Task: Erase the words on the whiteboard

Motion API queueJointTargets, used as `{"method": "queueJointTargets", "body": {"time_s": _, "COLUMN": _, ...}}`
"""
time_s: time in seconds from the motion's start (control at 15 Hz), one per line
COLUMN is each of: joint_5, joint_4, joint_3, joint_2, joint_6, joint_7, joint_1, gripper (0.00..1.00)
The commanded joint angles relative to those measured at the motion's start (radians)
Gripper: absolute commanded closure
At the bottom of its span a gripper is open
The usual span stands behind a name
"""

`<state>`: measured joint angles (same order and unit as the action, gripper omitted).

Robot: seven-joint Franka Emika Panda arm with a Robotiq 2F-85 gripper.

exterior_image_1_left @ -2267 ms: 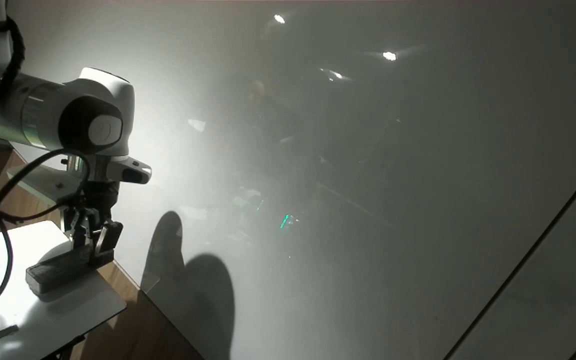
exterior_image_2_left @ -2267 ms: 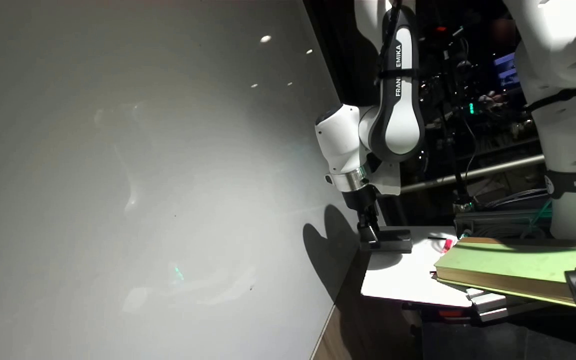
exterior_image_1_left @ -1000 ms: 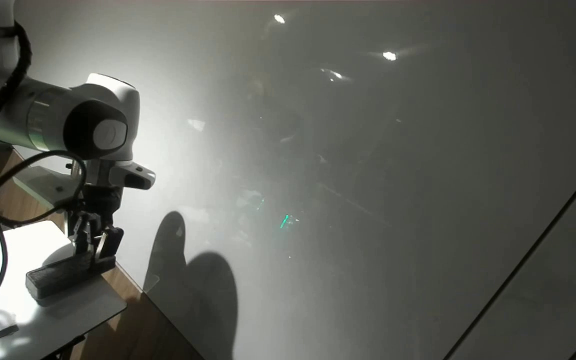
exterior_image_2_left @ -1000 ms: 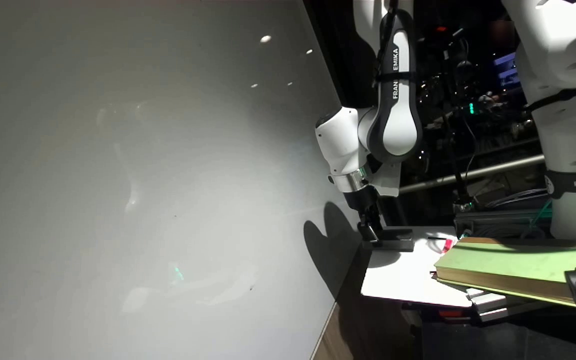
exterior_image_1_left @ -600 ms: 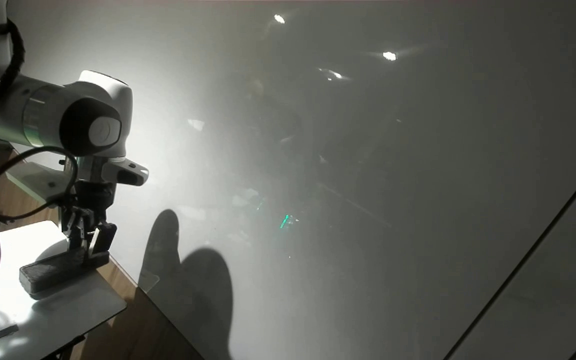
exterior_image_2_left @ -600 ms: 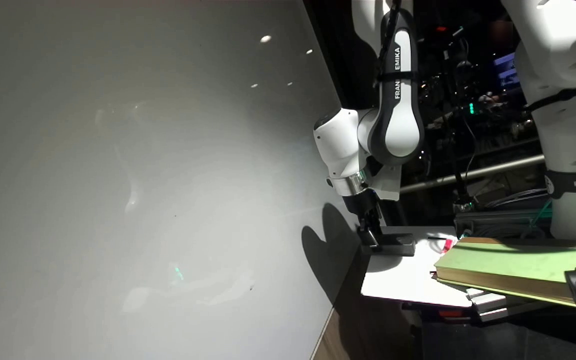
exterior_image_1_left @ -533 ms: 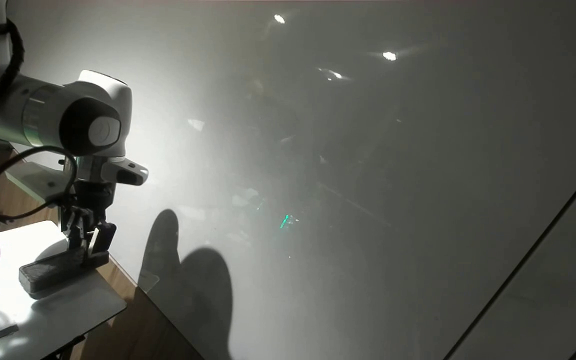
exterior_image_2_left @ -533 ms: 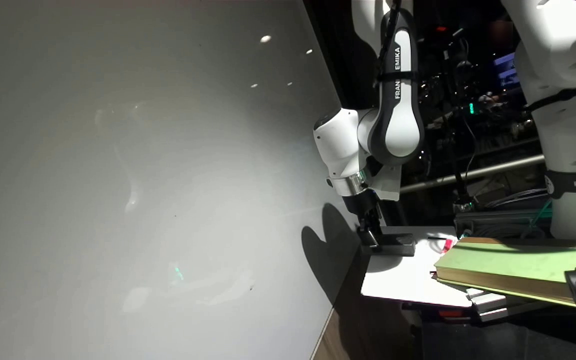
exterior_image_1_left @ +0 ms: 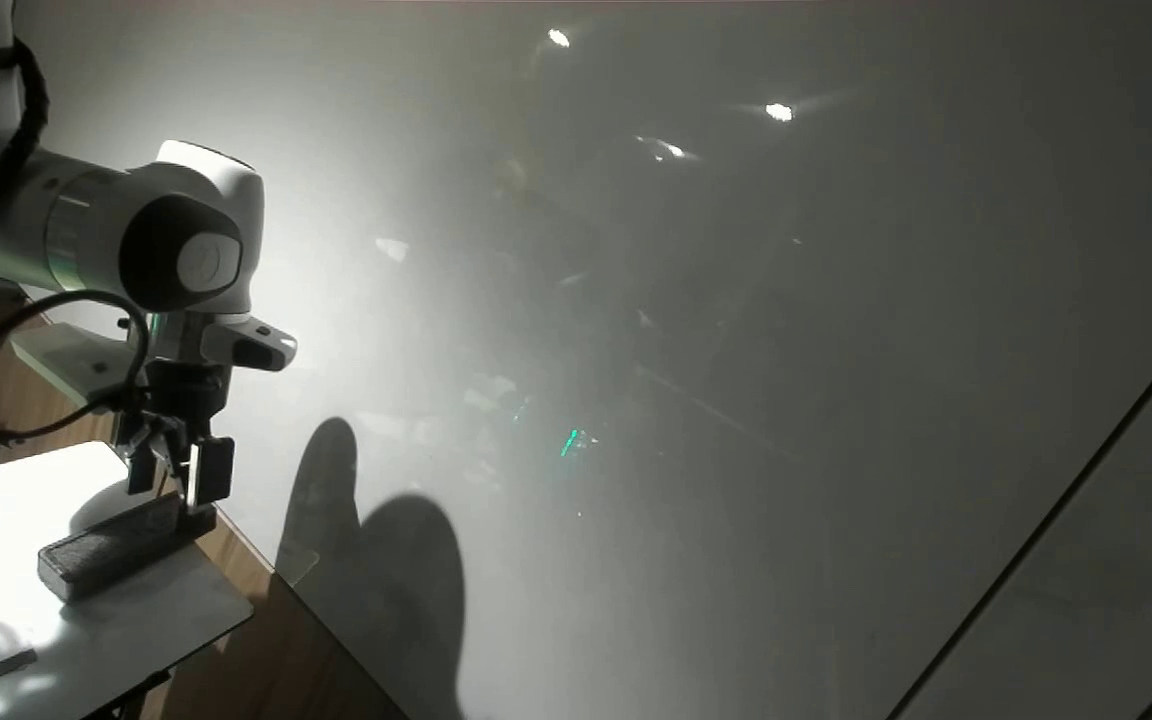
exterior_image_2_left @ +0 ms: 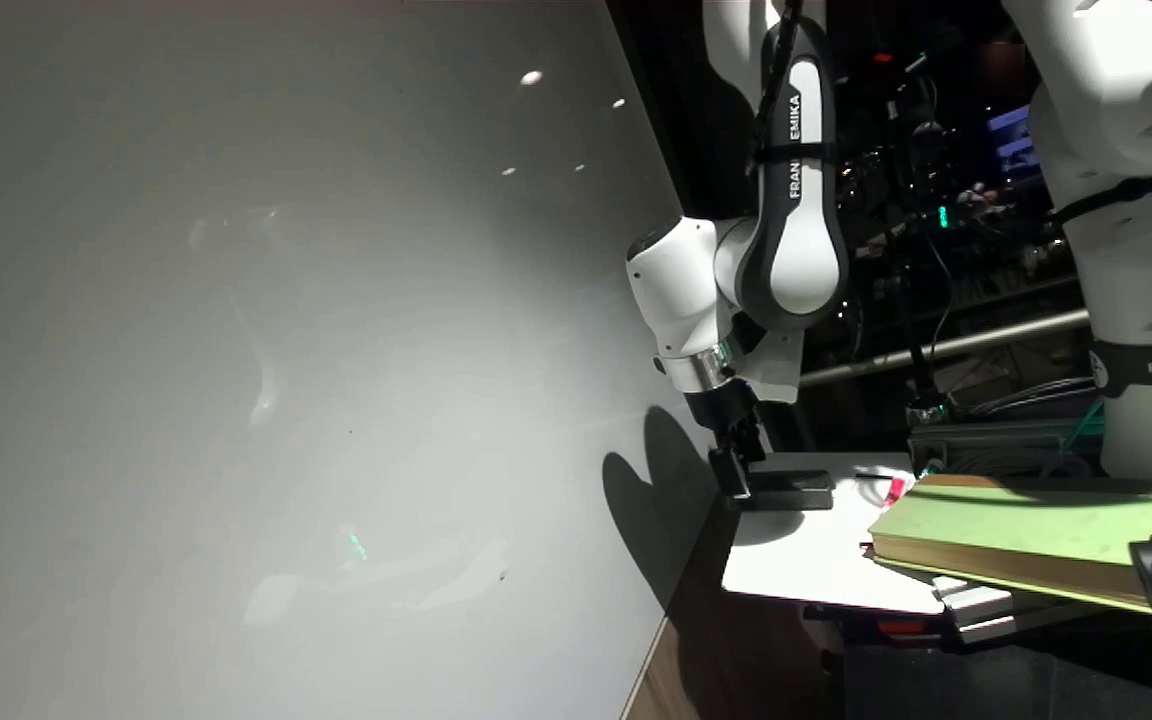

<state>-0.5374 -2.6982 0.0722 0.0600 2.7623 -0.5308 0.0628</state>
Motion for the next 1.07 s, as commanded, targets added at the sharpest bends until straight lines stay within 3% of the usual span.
{"method": "queueJointTargets", "body": {"time_s": 0.0, "joint_5": 0.020, "joint_4": 0.019, "joint_3": 0.003, "joint_2": -0.003, "joint_6": -0.033, "joint_7": 0.000, "joint_1": -0.002, "gripper": 0.00}}
{"method": "queueJointTargets", "body": {"time_s": 0.2, "joint_5": 0.079, "joint_4": -0.007, "joint_3": 0.017, "joint_2": -0.082, "joint_6": -0.050, "joint_7": 0.041, "joint_1": -0.005, "gripper": 0.00}}
{"method": "queueJointTargets", "body": {"time_s": 0.27, "joint_5": 0.114, "joint_4": -0.017, "joint_3": -0.017, "joint_2": -0.118, "joint_6": -0.060, "joint_7": 0.065, "joint_1": -0.048, "gripper": 0.00}}
{"method": "queueJointTargets", "body": {"time_s": 0.6, "joint_5": 0.370, "joint_4": -0.062, "joint_3": 0.004, "joint_2": -0.377, "joint_6": -0.217, "joint_7": 0.296, "joint_1": -0.105, "gripper": 0.00}}
{"method": "queueJointTargets", "body": {"time_s": 1.0, "joint_5": 0.453, "joint_4": -0.057, "joint_3": -0.013, "joint_2": -0.650, "joint_6": -0.416, "joint_7": 0.452, "joint_1": -0.143, "gripper": 0.00}}
